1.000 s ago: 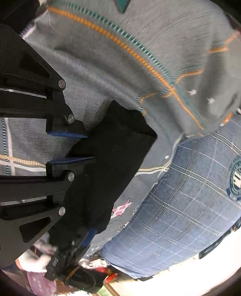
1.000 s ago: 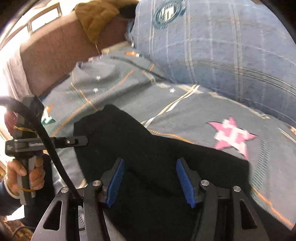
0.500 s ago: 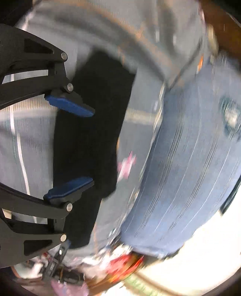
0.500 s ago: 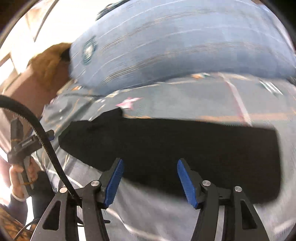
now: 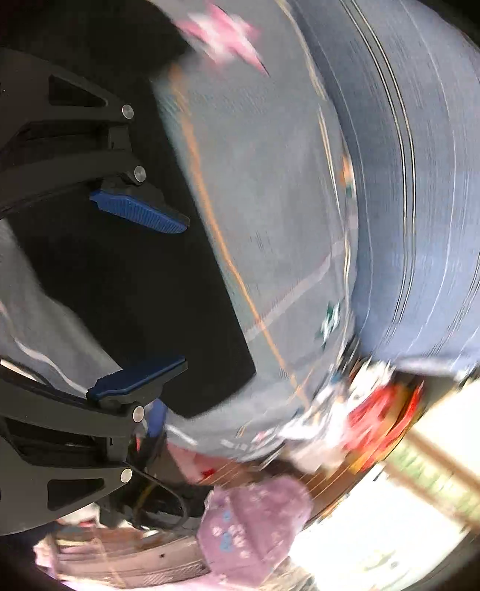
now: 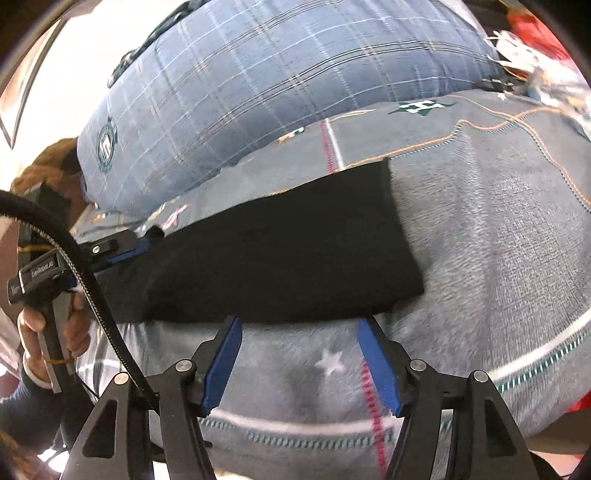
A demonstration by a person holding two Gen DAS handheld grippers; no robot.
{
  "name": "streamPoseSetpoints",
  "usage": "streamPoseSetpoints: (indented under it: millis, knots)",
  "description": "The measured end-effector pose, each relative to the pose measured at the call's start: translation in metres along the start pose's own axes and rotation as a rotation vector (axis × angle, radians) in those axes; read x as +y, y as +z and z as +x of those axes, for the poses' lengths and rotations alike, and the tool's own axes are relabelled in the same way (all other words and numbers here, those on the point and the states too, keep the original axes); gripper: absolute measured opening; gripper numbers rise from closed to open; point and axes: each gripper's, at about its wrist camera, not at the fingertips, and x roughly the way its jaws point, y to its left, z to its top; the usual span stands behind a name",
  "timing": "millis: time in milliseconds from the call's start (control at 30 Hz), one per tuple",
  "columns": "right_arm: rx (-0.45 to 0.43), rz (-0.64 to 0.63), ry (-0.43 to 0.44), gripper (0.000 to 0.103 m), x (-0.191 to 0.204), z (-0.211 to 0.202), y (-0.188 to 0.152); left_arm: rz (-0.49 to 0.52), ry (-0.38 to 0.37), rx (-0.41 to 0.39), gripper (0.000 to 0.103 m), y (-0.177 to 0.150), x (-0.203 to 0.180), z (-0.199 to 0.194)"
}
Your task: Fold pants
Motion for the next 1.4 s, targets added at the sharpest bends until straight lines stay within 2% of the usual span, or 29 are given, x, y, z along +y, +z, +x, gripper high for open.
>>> streamPoseSetpoints:
  millis: [100, 133, 267, 367, 467, 567, 700, 767, 800, 833, 867, 900, 933, 967, 1033, 1100, 1300, 1400]
  knots:
    - [-0.06, 0.033, 0.069, 0.069, -0.01, 0.0, 0.001, 0.059, -0.073, 0.075, 0.069, 0.026, -0.019, 0.037]
    - [-0.073, 0.041, 0.085, 0.073, -0.011, 0.0, 0.001, 0.089, -0.089, 0.101, 0.069, 0.034, -0.027, 0.052]
    - [-0.147, 0.03, 0.144, 0.088, -0.007, 0.001, -0.007, 0.152, -0.081, 0.166, 0.069, 0.052, -0.046, 0.096]
    - [-0.158, 0.031, 0.143, 0.089, -0.005, 0.001, -0.01, 0.182, -0.091, 0.217, 0.069, 0.06, -0.054, 0.119]
    - [-0.124, 0.101, 0.15, 0.088, -0.003, -0.005, -0.016, 0.216, -0.113, 0.252, 0.069, 0.061, -0.06, 0.133]
    - [-0.136, 0.131, 0.171, 0.089, -0.005, -0.009, -0.028, 0.27, -0.114, 0.252, 0.069, 0.062, -0.068, 0.142]
    - [-0.17, 0.108, 0.171, 0.089, -0.001, -0.003, -0.026, 0.245, -0.173, 0.272, 0.068, 0.07, -0.069, 0.153]
    - [-0.203, 0.115, 0.193, 0.089, -0.001, 0.002, -0.022, 0.259, -0.177, 0.264, 0.047, 0.071, -0.071, 0.157]
    - [-0.222, 0.114, 0.197, 0.087, -0.001, 0.004, -0.02, 0.273, -0.157, 0.261, 0.034, 0.07, -0.072, 0.159]
    - [-0.233, 0.11, 0.19, 0.072, 0.0, 0.005, -0.019, 0.269, -0.151, 0.252, 0.03, 0.071, -0.071, 0.16]
    - [-0.237, 0.106, 0.181, 0.049, -0.001, 0.008, -0.018, 0.248, -0.162, 0.249, 0.025, 0.072, -0.068, 0.159]
    - [-0.237, 0.119, 0.181, 0.037, -0.004, 0.011, -0.017, 0.218, -0.178, 0.247, 0.016, 0.073, -0.063, 0.158]
    - [-0.237, 0.153, 0.195, 0.021, -0.011, 0.013, -0.016, 0.197, -0.184, 0.242, 0.013, 0.074, -0.059, 0.155]
    - [-0.234, 0.185, 0.218, 0.016, -0.016, 0.014, -0.014, 0.174, -0.204, 0.226, 0.013, 0.076, -0.056, 0.148]
    - [-0.229, 0.197, 0.253, 0.014, -0.021, 0.009, -0.01, 0.163, -0.233, 0.195, 0.013, 0.077, -0.054, 0.133]
    - [-0.231, 0.135, 0.24, 0.014, -0.007, -0.001, -0.006, 0.149, -0.246, 0.151, 0.012, 0.08, -0.052, 0.11]
    - [-0.243, -0.088, 0.252, 0.014, 0.06, -0.027, 0.024, 0.046, -0.292, -0.002, 0.012, 0.08, -0.02, 0.021]
    - [-0.212, -0.213, 0.286, 0.014, 0.103, -0.022, 0.032, -0.035, -0.263, -0.086, 0.012, 0.062, 0.015, -0.027]
